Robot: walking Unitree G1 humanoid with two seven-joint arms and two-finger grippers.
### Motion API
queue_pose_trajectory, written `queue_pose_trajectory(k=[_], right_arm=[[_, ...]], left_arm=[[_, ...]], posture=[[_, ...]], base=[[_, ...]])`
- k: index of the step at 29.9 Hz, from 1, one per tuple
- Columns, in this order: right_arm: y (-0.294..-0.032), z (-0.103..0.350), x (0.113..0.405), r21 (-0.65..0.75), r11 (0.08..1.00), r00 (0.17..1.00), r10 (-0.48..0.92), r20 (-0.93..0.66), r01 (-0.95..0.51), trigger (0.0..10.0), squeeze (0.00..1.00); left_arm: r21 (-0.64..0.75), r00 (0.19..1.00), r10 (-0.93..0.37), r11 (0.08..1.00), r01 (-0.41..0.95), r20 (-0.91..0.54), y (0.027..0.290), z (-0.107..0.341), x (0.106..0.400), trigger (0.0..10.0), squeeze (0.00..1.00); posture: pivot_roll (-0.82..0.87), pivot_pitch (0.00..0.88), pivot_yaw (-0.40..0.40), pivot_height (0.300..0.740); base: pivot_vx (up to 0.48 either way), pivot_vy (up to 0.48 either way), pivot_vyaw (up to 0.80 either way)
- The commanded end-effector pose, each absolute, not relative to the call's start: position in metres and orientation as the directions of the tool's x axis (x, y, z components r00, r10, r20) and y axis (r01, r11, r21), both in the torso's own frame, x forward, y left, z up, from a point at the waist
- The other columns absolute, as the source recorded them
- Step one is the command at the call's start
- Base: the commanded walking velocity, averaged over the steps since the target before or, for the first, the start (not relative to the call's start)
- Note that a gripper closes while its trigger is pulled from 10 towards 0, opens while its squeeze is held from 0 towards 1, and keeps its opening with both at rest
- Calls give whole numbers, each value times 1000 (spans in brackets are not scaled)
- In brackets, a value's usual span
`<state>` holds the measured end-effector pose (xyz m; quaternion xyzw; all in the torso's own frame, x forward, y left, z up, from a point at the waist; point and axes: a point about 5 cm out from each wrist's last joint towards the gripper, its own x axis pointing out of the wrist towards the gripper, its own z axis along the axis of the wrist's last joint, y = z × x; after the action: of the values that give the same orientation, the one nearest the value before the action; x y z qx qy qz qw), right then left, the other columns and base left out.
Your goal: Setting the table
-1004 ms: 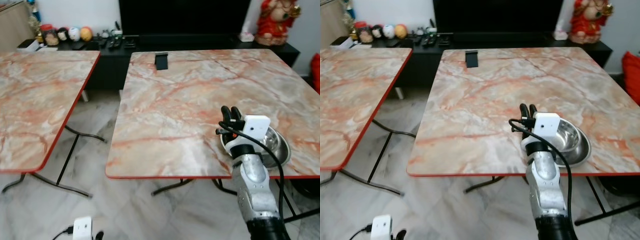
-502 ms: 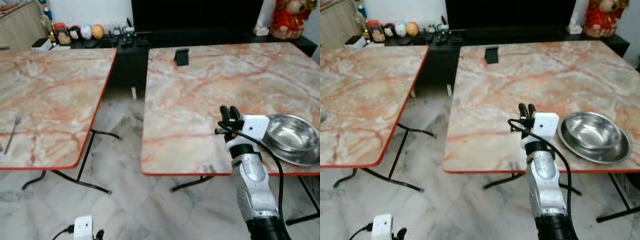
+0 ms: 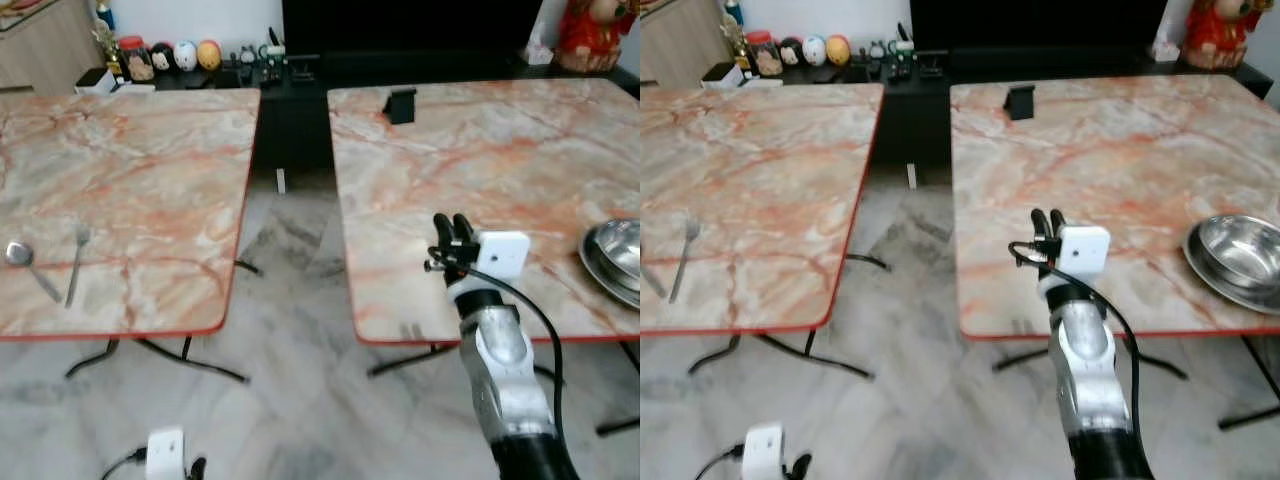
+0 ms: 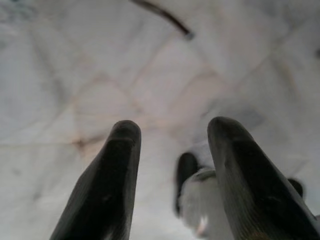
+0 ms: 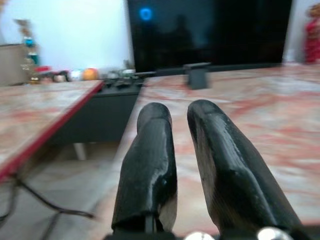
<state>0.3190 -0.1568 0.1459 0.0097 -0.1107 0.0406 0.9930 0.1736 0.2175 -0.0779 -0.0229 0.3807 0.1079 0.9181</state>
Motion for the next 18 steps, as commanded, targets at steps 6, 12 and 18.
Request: queue_pose_trajectory(k=[6,12,18], right_arm=[[-153,146,318,-8,993,968,114,224,-115,10000,0],[-157,134,318,7,995,979,98,177,-101,10000,0],[-157,118,315,-3,992,985,122,119,-123,10000,0]], left_arm=[[50,666,186,975,-218,-723,220,-81,167,10000,0],[48,667,185,975,-218,-722,220,-81,167,10000,0],[51,668,188,974,-219,-720,224,-81,165,10000,0]], posture=[[-21,56,27,740],[-21,55,25,740],[-19,55,24,740]], base=[[0,338,0],[0,217,0],[0,0,0]])
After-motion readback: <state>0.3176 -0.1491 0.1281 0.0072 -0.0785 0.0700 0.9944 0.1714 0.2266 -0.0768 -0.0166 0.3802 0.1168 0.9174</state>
